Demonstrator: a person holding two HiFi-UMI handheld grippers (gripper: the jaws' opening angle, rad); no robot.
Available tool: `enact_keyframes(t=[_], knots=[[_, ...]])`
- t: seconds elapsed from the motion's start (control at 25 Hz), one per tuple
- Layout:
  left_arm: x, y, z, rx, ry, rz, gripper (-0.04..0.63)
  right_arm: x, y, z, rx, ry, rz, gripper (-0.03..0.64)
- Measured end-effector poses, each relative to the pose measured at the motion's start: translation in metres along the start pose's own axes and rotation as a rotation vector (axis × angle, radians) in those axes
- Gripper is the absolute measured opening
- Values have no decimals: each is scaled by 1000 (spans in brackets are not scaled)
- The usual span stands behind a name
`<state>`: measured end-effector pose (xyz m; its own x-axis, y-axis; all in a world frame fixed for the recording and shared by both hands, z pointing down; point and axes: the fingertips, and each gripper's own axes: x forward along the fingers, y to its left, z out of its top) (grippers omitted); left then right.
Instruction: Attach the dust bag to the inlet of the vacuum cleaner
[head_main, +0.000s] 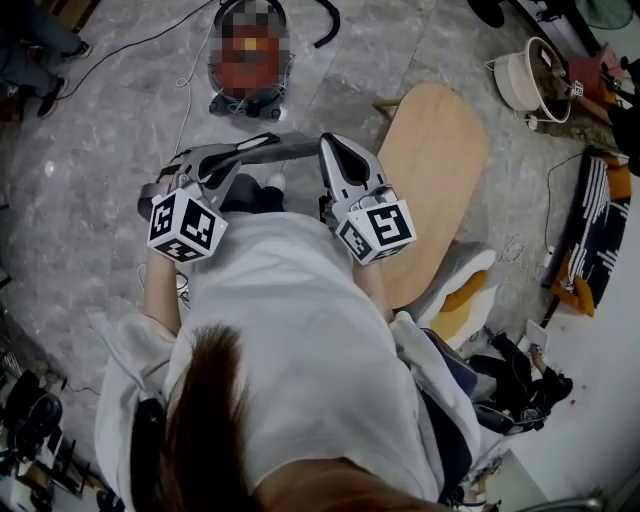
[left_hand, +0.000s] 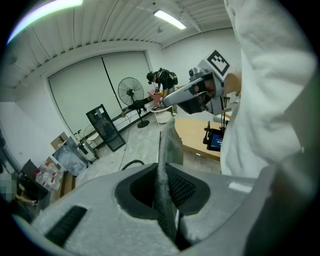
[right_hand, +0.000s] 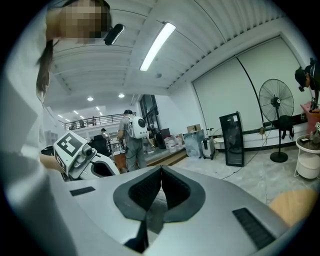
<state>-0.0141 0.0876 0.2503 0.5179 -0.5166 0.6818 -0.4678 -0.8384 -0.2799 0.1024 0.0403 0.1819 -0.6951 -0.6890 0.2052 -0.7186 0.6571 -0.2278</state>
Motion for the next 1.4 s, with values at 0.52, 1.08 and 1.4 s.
enact_keyframes(t=[0.52,1.08,1.4], knots=[[31,24,-18,7,25,-68,41,39,2,-17,-102,99,126,124],[79,90,-51,136,39,-306,41,140,3,-72,-368,551,217,196],[95,105,-76,198,22,-404,41,186,8,-118,-579,769,272,99]])
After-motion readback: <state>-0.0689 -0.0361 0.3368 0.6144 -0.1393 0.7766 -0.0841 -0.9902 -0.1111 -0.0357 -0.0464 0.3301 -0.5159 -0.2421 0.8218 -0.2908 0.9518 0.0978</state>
